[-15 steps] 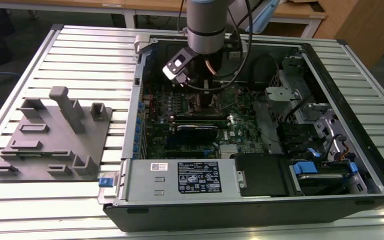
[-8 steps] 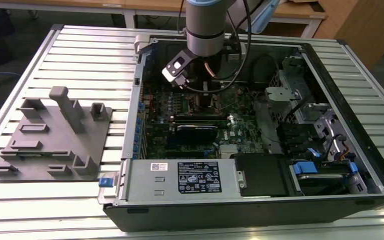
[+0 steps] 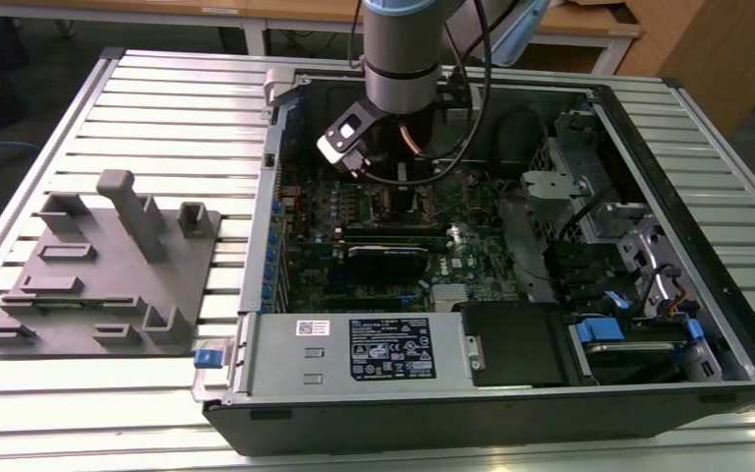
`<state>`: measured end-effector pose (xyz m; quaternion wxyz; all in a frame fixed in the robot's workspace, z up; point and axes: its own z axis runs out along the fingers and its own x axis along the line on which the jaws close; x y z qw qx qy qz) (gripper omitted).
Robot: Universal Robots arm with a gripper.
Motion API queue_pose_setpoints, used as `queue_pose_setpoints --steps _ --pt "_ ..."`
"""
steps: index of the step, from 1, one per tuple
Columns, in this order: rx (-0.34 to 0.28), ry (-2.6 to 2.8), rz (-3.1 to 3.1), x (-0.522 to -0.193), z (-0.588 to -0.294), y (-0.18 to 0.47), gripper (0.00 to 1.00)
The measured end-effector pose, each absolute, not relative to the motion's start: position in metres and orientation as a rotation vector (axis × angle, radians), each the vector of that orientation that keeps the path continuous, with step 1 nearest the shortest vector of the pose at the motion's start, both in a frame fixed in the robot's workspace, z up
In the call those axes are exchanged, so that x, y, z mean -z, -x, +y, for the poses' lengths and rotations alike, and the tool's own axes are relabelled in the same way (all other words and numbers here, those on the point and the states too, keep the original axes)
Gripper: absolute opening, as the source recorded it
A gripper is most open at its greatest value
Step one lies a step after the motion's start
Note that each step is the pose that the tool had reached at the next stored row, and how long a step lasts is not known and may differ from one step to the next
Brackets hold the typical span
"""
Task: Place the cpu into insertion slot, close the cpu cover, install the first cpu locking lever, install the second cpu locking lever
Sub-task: 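Place the cpu into insertion slot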
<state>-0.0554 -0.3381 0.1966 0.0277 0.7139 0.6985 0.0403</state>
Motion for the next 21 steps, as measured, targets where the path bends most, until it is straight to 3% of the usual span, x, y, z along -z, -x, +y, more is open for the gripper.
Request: queue_pose_setpoints --steps 21 --pt "-0.123 -2.205 2.157 -0.1951 -0.34 0.0528 0.54"
